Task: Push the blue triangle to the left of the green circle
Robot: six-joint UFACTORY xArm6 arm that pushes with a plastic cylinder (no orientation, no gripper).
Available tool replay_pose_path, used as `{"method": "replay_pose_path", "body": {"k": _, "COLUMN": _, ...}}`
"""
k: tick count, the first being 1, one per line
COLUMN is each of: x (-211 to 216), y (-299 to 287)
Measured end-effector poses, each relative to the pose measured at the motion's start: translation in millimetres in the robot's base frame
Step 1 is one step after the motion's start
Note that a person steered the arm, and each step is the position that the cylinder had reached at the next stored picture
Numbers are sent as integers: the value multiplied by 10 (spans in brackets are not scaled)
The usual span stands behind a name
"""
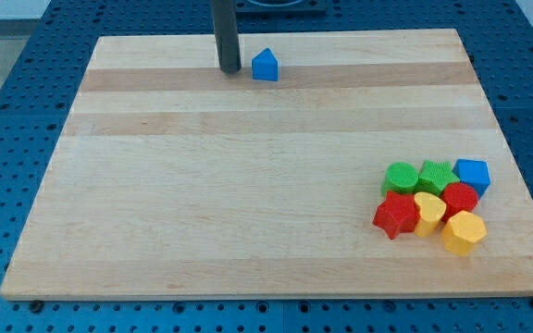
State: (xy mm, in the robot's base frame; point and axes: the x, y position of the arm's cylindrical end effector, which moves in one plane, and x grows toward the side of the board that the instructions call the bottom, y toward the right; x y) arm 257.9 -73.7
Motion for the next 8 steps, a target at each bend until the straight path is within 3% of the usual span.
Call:
{"method": "replay_pose_path", "body": {"k": 4, "x": 15, "y": 949}}
{"method": "replay_pose_path", "body": {"k": 8, "x": 124, "y": 539}}
